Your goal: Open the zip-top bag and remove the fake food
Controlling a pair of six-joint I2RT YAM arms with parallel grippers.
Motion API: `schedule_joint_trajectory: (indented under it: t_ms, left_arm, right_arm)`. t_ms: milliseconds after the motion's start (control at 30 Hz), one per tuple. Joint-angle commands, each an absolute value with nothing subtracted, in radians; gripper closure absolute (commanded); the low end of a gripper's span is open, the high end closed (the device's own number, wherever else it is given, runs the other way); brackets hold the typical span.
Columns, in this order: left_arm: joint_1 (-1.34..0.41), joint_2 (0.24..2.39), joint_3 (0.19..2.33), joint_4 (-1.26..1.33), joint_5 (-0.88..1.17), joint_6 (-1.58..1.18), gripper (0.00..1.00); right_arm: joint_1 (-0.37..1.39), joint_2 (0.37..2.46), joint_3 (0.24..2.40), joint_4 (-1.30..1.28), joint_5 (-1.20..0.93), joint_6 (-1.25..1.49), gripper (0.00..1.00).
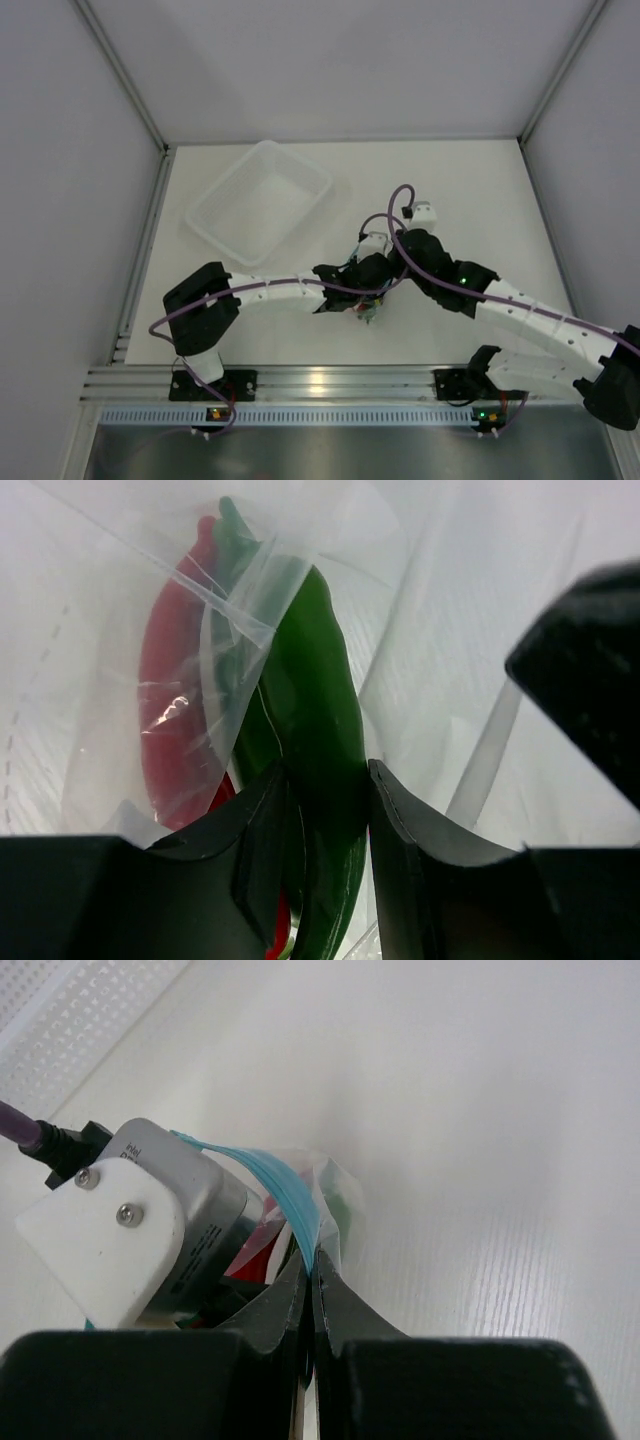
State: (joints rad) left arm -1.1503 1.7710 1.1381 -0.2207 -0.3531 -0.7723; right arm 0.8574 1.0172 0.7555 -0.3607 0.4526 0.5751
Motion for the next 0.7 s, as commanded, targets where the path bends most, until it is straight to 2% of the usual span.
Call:
schedule_joint_trajectory:
  t_ms: [0,300,433,667]
  left_arm:
    - [-1.173,1.694,1.101,-0.098,-0.285,-0.657,1.00]
    - [-1.175,1.543,0.970,-0.011,-0.419,-0.669,1.00]
    - [-1.175,1.506,0.937,0.043,-0.471,-0.693,1.00]
    - [-1.175,1.457,0.865,0.172,-0.426,-0.660,1.00]
  right_arm:
    - [0.861,1.069,0.879,-0.380,0.500,0.503,1.00]
    - [0.861,1.138,0.897,-0.423,0.457,0.463,1.00]
    - [0.913,1.161,0.907,-0.440,0.509,0.463,1.00]
    - [0.931,1.164,0.893,-0.408,0.558,0.474,1.00]
